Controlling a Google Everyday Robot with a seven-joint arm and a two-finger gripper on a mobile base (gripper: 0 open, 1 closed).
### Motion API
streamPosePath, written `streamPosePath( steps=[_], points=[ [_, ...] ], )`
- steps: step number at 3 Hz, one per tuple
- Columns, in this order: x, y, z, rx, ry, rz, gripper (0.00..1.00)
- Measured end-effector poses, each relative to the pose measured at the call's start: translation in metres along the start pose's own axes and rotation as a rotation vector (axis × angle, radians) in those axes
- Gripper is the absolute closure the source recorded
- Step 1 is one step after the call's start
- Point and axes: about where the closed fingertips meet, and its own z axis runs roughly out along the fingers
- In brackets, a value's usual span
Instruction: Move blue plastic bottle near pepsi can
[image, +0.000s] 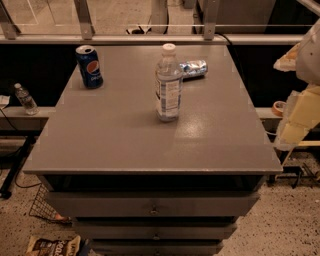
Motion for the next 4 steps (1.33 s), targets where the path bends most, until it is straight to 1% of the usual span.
streamPosePath(
  steps=[1, 2, 3, 4],
  points=[
    [0.000, 0.000, 0.000, 0.000, 0.000, 0.000, 0.00],
    [-0.021, -0.014, 0.009, 0.023, -0.083, 0.027, 0.00],
    [-0.057, -0.029, 0.021, 0.074, -0.201, 0.097, 0.00],
    [-0.067, -0.040, 0.018, 0.120, -0.234, 0.112, 0.00]
  ],
)
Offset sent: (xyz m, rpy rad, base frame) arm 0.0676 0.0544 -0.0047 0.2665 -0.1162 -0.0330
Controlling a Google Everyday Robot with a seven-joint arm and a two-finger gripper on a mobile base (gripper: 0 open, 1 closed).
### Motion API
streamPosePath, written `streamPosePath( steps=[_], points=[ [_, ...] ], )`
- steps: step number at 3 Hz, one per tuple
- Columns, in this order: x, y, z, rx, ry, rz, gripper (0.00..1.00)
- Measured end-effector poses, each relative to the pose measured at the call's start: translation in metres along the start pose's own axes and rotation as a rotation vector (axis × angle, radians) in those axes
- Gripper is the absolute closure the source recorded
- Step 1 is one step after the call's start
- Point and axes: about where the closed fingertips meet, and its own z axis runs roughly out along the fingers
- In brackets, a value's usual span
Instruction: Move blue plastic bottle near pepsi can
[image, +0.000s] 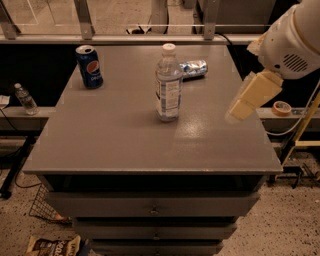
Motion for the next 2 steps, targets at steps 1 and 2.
streamPosePath(
  steps=[1, 2],
  points=[
    [0.001, 0.002, -0.001, -0.007, 0.006, -0.002, 0.00],
    [-0.006, 0.006, 0.017, -0.027, -0.008, 0.060, 0.00]
  ],
)
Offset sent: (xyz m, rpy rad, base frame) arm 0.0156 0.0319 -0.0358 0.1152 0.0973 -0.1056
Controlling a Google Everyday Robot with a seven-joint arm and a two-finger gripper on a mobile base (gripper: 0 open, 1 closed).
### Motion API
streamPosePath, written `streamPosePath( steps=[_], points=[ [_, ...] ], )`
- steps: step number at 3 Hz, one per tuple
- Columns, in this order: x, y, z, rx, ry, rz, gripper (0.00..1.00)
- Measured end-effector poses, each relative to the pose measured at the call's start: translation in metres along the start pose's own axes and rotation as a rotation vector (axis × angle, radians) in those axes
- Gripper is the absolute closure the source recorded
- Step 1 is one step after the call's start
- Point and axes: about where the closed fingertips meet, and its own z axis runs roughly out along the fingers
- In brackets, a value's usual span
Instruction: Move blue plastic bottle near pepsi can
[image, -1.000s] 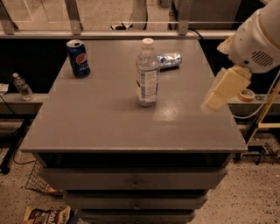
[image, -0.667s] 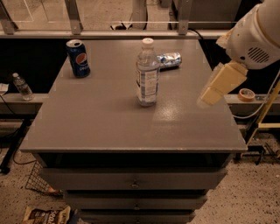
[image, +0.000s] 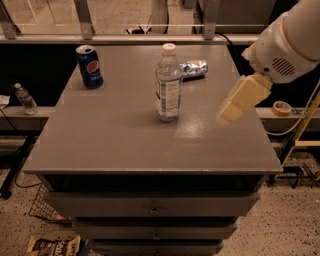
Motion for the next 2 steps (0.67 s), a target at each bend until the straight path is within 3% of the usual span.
streamPosePath(
  steps=[1, 2],
  points=[
    [-0.017, 0.009, 0.028, -0.037, -0.043, 0.069, 0.00],
    [-0.030, 0.013, 0.049, -0.029, -0.073, 0.126, 0.00]
  ],
)
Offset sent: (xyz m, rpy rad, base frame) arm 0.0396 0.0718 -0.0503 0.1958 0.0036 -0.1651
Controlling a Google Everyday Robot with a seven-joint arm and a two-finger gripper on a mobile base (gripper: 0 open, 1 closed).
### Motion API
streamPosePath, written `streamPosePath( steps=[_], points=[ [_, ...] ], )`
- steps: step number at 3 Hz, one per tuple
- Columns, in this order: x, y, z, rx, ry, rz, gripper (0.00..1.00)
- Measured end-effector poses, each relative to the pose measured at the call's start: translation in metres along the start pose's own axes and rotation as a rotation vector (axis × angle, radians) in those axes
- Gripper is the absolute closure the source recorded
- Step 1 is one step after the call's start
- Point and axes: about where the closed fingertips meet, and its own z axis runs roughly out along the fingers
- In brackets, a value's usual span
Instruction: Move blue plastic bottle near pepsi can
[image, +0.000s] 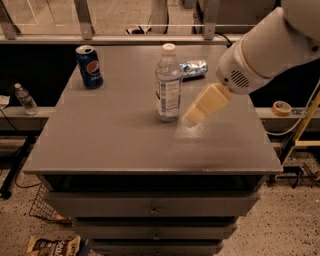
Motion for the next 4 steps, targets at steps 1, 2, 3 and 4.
streamPosePath(
  steps=[1, 2, 3, 4],
  points=[
    [-0.010, -0.004, 0.024, 0.056, -0.045, 0.080, 0.00],
    [-0.022, -0.007, 0.040, 0.079, -0.095, 0.145, 0.00],
    [-0.044, -0.001, 0.050, 0.060, -0.137, 0.190, 0.00],
    [-0.062, 0.004, 0.055, 0.042, -0.150, 0.224, 0.00]
  ],
)
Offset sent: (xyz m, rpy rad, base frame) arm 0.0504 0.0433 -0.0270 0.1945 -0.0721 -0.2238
